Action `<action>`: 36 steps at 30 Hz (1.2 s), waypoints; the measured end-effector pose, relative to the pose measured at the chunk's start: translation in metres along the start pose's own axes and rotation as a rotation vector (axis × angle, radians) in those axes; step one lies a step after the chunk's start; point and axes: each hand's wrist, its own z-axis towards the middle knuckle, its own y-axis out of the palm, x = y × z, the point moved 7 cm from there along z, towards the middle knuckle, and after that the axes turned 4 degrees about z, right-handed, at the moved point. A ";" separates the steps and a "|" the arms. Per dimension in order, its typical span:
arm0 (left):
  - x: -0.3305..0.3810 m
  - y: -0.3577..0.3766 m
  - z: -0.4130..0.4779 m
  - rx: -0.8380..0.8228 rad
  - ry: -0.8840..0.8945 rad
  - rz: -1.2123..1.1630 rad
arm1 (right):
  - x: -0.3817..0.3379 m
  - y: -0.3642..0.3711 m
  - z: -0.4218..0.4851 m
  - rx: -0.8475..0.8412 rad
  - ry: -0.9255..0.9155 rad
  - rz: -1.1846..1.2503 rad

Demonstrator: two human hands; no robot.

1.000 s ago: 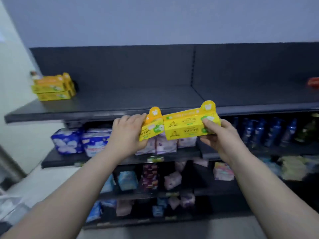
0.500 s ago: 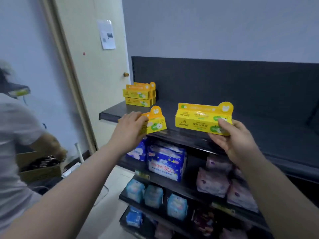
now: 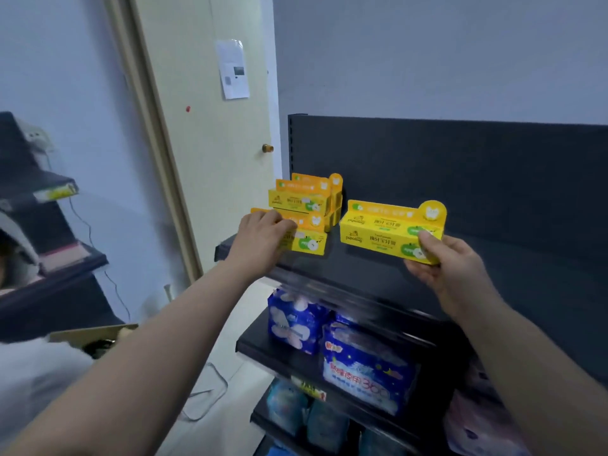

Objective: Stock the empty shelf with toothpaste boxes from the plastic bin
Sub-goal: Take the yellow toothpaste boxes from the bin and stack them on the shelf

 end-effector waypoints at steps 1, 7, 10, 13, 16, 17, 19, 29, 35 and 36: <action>-0.002 0.007 0.010 -0.011 0.018 -0.005 | 0.001 0.004 0.006 0.010 -0.008 -0.009; -0.021 0.063 0.050 -0.037 0.108 -0.086 | 0.020 0.031 0.033 0.042 -0.032 -0.075; -0.038 0.076 0.057 -0.057 0.100 -0.149 | 0.035 0.049 0.044 0.041 -0.018 -0.082; -0.054 0.058 0.056 0.004 0.051 -0.435 | 0.048 0.073 0.055 0.022 -0.008 -0.079; -0.065 0.051 0.054 -0.032 0.032 -0.705 | 0.058 0.102 0.061 -0.014 0.001 -0.079; -0.068 0.051 0.054 -0.054 0.011 -0.757 | 0.061 0.113 0.063 -0.030 -0.003 -0.081; -0.080 0.056 0.055 -0.080 -0.066 -0.842 | 0.064 0.132 0.067 -0.059 -0.034 -0.105; -0.112 0.068 0.057 0.029 -0.239 -0.658 | 0.069 0.162 0.082 0.032 -0.289 -0.925; -0.072 0.041 0.040 0.230 -0.094 -0.503 | 0.061 0.135 0.048 0.102 -0.416 -1.028; -0.060 0.035 0.038 0.252 -0.054 -0.503 | 0.057 0.128 0.041 0.109 -0.431 -1.046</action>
